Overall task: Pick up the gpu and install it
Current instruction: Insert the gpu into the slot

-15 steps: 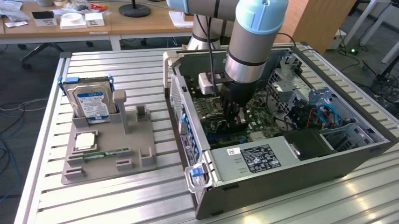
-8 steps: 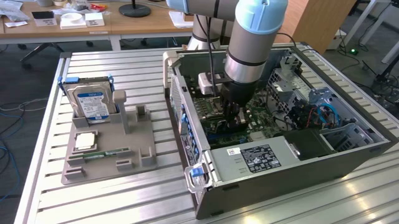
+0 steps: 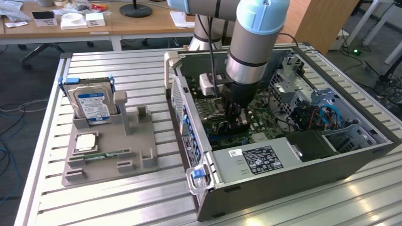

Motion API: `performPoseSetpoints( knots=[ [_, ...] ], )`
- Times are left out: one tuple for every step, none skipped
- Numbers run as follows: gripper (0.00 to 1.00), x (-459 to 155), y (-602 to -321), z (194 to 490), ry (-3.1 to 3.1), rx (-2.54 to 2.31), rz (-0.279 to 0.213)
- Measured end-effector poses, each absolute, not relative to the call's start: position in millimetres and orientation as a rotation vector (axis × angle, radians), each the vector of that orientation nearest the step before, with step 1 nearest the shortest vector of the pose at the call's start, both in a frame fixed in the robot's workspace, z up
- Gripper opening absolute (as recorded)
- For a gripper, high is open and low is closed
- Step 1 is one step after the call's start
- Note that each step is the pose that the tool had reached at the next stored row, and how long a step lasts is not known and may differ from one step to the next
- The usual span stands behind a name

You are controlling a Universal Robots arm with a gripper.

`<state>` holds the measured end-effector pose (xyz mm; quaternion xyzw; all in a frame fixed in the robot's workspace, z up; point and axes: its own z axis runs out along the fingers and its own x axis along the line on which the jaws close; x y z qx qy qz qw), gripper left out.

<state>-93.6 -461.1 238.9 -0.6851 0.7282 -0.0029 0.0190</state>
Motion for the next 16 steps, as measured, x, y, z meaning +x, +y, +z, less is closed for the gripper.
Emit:
performPoseSetpoints(
  knots=[
    [0.26,-93.7,-461.0,238.9,2.261,-2.126,-0.009],
    [0.26,-93.8,-461.0,238.9,2.260,-2.126,-0.009],
    [0.26,-93.8,-461.0,238.9,2.260,-2.126,-0.009],
    [0.26,-93.9,-461.0,238.9,2.260,-2.126,-0.010],
    [0.26,-94.0,-461.1,238.8,2.260,-2.126,-0.010],
    [0.26,-94.1,-461.1,238.8,2.260,-2.126,-0.010],
    [0.26,-94.2,-461.1,238.8,2.260,-2.126,-0.010],
    [0.26,-94.3,-461.1,238.7,2.260,-2.126,-0.010],
    [0.26,-94.4,-461.1,238.6,2.260,-2.126,-0.010],
    [0.99,-97.6,-461.0,236.0,2.260,-2.126,-0.010],
    [0.99,-97.6,-461.0,236.0,2.260,-2.126,-0.010],
    [0.99,-97.6,-461.0,236.0,2.260,-2.126,-0.010],
    [0.99,-97.6,-461.0,236.0,2.260,-2.126,-0.010],
    [0.99,-97.6,-461.0,236.0,2.260,-2.126,-0.010],
    [0.99,-97.6,-461.0,236.0,2.260,-2.126,-0.010],
    [0.99,-97.6,-461.0,236.0,2.260,-2.126,-0.010]
  ],
)
